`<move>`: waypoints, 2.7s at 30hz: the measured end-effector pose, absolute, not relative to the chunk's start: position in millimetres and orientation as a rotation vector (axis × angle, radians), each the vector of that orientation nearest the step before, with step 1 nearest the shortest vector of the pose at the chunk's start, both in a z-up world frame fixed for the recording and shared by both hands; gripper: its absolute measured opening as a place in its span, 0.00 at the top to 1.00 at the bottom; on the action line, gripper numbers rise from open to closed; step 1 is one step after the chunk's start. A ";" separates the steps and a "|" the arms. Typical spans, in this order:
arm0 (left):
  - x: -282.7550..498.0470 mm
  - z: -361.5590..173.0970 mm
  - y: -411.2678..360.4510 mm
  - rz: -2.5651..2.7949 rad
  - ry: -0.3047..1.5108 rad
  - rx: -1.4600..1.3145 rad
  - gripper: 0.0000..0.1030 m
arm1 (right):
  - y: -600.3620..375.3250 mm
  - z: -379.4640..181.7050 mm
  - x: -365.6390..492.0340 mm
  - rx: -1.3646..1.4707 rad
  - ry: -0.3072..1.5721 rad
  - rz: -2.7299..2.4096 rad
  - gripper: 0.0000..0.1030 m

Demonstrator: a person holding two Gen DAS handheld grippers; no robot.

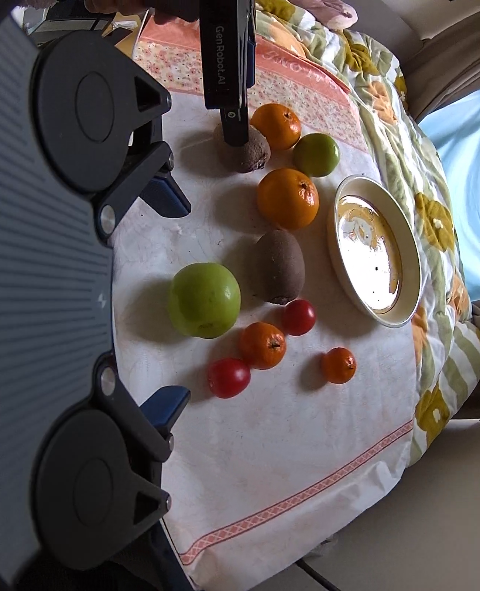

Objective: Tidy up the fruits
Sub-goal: 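Grasp the kiwi with the left tool while the right tool grasps the green apple, then carry the kiwi and green apple to the duck bowl and lower them in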

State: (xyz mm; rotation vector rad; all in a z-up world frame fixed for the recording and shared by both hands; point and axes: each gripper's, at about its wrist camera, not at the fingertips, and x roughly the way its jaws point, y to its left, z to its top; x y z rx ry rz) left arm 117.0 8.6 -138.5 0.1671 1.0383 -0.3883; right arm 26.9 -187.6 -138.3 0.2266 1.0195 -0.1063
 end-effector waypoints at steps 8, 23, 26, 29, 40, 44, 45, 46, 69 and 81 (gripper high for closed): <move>134.0 -167.5 2.8 -0.426 1.075 0.207 0.22 | -183.2 -152.5 37.2 0.240 1.047 -0.136 0.00; 135.6 -174.8 -0.7 -0.453 1.054 0.225 0.39 | -187.0 -158.2 51.3 0.243 1.056 -0.148 0.12; 131.3 -173.1 0.6 -0.458 1.049 0.215 0.39 | -187.1 -159.9 56.8 0.233 1.061 -0.140 0.18; 123.3 -169.8 2.9 -0.456 1.042 0.208 0.39 | -187.9 -163.3 61.4 0.237 1.069 -0.138 0.22; 108.8 -160.8 8.4 -0.439 1.034 0.196 0.39 | -183.6 -167.4 65.9 0.203 1.070 -0.115 0.33; 107.1 -152.1 10.7 -0.429 1.021 0.191 0.39 | -182.5 -160.2 64.8 0.208 1.052 -0.105 0.33; 106.7 -149.3 11.2 -0.428 1.016 0.191 0.39 | -182.2 -157.0 65.1 0.207 1.044 -0.101 0.33; 106.0 -146.4 11.7 -0.426 1.010 0.192 0.39 | -181.9 -152.9 65.4 0.207 1.037 -0.098 0.33; 164.4 -34.9 14.5 -0.347 0.814 0.103 0.39 | -194.5 -26.5 140.5 0.170 0.839 -0.017 0.33; 267.4 -49.4 -49.2 -0.321 0.807 0.168 0.39 | -233.4 -43.4 273.9 0.116 0.869 0.060 0.33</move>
